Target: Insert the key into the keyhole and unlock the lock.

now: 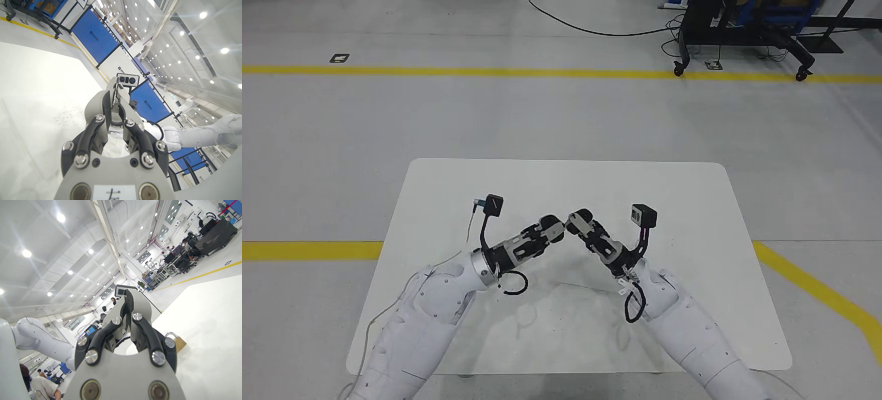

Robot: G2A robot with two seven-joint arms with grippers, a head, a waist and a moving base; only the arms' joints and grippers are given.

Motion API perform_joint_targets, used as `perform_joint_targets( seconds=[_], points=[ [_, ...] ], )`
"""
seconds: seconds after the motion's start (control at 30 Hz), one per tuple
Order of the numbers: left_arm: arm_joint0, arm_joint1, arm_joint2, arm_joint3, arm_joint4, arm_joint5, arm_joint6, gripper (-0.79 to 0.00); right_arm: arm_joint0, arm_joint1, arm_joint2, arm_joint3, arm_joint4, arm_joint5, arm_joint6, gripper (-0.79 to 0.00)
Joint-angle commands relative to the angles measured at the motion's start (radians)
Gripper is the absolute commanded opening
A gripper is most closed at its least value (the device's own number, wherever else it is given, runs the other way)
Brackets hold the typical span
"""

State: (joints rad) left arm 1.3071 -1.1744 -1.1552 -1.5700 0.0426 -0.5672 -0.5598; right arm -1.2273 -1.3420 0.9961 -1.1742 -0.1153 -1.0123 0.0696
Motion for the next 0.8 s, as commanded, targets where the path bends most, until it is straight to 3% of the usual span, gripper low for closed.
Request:
perform_joint_targets(
  seconds=[0.0,0.1,0.33,0.43,0.77],
  points=[
    [-0.001,0.0,0.0,0.001,-0.003,-0.001,0.0,-0.656,0.0,-0.001,0.0,0.0,0.0,0.0,0.003,-0.785],
    [-0.001,0.001,0.0,0.002,-0.008,-0.002,0.0,-0.64,0.001,-0.002,-0.003,0.002,0.004,0.0,0.007,-0.785],
    [-0.002,0.001,0.005,0.004,-0.004,0.0,-0.003,-0.693,0.007,-0.005,-0.003,0.007,0.008,0.0,0.013,-0.785],
    [-0.003,0.001,0.007,0.004,-0.002,0.004,-0.001,-0.785,0.007,-0.006,-0.002,0.009,0.006,0.0,0.014,-0.785],
    [0.002,0.004,-0.009,0.005,0.01,0.013,0.032,-0.785,0.003,-0.007,0.005,0.0,0.002,0.0,0.021,-0.785]
  ],
)
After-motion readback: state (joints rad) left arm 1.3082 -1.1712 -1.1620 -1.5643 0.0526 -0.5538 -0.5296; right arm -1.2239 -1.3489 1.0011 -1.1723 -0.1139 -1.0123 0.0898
